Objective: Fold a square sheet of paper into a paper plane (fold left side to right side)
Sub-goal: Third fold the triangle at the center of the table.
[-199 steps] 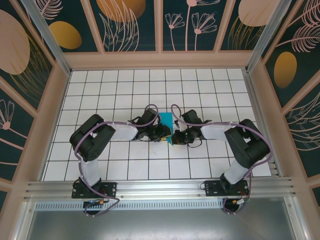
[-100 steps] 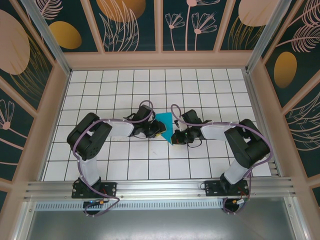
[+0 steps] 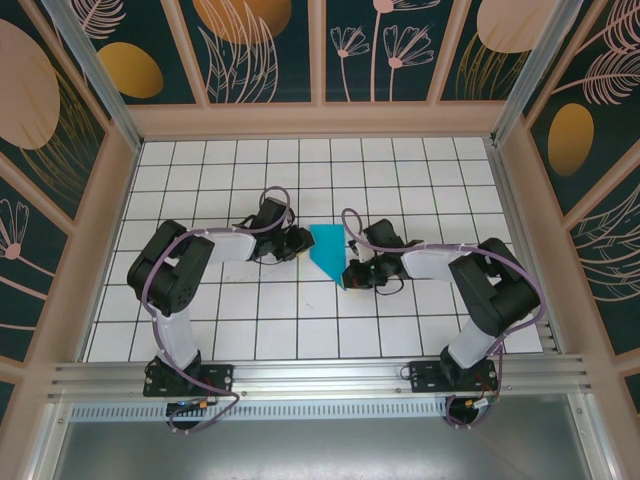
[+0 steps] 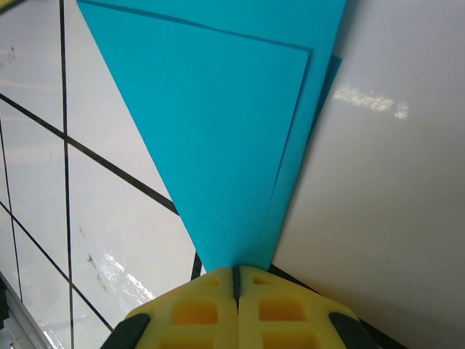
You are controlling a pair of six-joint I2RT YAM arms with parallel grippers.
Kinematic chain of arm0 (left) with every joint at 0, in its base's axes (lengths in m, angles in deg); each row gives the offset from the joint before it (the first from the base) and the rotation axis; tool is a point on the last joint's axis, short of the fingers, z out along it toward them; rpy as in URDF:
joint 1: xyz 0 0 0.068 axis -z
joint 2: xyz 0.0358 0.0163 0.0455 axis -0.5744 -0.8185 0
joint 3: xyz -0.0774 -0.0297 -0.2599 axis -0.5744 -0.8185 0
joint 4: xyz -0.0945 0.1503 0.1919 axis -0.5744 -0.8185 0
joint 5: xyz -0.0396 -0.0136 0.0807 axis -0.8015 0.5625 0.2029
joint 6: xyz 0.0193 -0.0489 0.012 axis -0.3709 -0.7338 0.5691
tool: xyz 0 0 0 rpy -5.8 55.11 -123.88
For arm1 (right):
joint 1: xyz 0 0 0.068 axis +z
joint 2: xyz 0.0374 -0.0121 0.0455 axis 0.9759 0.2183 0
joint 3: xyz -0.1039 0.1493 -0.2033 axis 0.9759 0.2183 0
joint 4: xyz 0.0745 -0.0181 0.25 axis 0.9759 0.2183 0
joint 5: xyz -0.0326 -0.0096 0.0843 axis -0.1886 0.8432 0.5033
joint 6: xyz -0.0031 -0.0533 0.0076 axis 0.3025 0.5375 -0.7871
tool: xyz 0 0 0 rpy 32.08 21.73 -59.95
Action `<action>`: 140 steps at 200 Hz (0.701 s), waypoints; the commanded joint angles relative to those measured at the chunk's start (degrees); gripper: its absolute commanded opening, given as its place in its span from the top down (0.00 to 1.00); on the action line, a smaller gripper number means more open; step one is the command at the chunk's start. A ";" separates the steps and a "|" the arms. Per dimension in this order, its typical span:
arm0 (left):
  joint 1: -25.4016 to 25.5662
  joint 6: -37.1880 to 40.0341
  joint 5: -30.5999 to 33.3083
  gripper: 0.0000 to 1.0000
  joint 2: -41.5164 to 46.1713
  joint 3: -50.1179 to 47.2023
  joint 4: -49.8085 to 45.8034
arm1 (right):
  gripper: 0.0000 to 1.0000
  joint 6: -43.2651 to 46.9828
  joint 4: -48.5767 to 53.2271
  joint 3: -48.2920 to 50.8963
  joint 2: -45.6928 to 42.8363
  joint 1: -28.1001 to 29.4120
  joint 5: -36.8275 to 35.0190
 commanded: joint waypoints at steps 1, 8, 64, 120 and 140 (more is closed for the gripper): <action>-1.58 3.68 6.45 0.66 0.43 0.49 -5.88 | 0.95 -0.09 8.16 2.31 2.63 -0.46 -9.57; -1.72 3.89 6.49 0.64 1.35 0.48 -6.16 | 0.95 -0.09 8.02 2.27 2.67 -0.45 -9.50; -1.94 3.86 3.49 0.53 9.41 -4.83 -5.02 | 0.94 -0.28 4.87 1.87 -0.93 -0.47 -8.71; 0.26 -1.02 -6.07 0.50 14.23 -12.45 4.11 | 0.93 0.16 4.46 -0.35 -3.35 -0.43 -7.54; 3.01 -2.23 -8.10 0.53 13.87 -11.72 6.39 | 0.92 0.17 4.63 -0.78 -4.46 -0.47 -7.32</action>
